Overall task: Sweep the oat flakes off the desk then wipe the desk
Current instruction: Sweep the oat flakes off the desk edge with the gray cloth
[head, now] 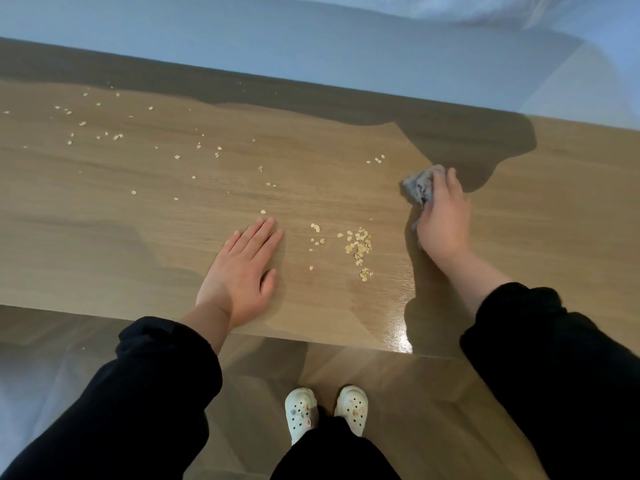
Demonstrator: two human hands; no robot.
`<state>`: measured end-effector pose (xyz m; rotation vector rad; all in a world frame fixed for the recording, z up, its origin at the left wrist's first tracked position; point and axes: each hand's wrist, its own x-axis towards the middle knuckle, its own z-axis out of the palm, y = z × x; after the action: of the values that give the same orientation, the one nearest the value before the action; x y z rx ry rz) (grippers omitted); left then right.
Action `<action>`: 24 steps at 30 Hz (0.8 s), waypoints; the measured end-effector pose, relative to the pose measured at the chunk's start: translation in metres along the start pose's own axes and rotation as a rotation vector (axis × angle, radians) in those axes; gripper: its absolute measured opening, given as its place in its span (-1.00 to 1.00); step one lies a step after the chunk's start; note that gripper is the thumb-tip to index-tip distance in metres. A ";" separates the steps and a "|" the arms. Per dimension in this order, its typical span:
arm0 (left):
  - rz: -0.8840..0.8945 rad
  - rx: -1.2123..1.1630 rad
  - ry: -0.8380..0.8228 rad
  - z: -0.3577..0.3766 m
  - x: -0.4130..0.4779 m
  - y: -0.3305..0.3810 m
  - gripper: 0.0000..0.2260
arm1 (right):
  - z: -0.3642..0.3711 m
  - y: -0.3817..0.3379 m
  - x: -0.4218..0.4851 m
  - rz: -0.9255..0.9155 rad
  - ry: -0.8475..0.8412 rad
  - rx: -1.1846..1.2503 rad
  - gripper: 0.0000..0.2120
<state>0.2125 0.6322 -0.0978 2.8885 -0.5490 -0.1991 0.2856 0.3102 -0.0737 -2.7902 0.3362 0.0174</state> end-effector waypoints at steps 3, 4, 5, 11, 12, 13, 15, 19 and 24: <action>-0.004 -0.015 0.003 0.000 0.000 -0.001 -0.41 | 0.012 -0.027 -0.005 0.022 0.013 -0.024 -0.39; -0.004 -0.025 0.009 0.000 0.000 0.000 -0.41 | 0.016 -0.034 -0.012 -0.102 -0.029 -0.014 -0.39; -0.006 -0.034 0.015 0.000 -0.001 0.000 -0.41 | 0.018 -0.036 -0.019 -0.233 -0.081 -0.003 -0.38; 0.004 0.000 0.029 -0.001 -0.001 0.000 -0.42 | 0.008 0.017 0.024 -0.002 0.124 -0.023 -0.41; 0.001 0.016 0.024 -0.001 -0.001 0.000 -0.42 | 0.008 0.019 0.039 0.101 0.163 -0.002 -0.40; -0.001 0.028 0.025 0.000 -0.001 -0.001 -0.42 | 0.008 0.016 0.054 0.173 0.165 0.035 -0.36; 0.008 0.044 0.029 0.001 0.000 -0.001 -0.43 | 0.011 -0.001 0.080 0.219 0.117 0.084 -0.27; 0.005 0.071 0.032 0.003 0.002 -0.002 -0.43 | 0.022 -0.049 0.089 -0.126 0.058 0.048 -0.34; -0.007 0.064 0.022 0.003 0.000 -0.001 -0.43 | 0.018 -0.041 0.045 -0.660 -0.203 -0.007 -0.42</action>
<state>0.2126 0.6326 -0.1009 2.9507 -0.5519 -0.1538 0.3389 0.3430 -0.0795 -2.7336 -0.6323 0.1440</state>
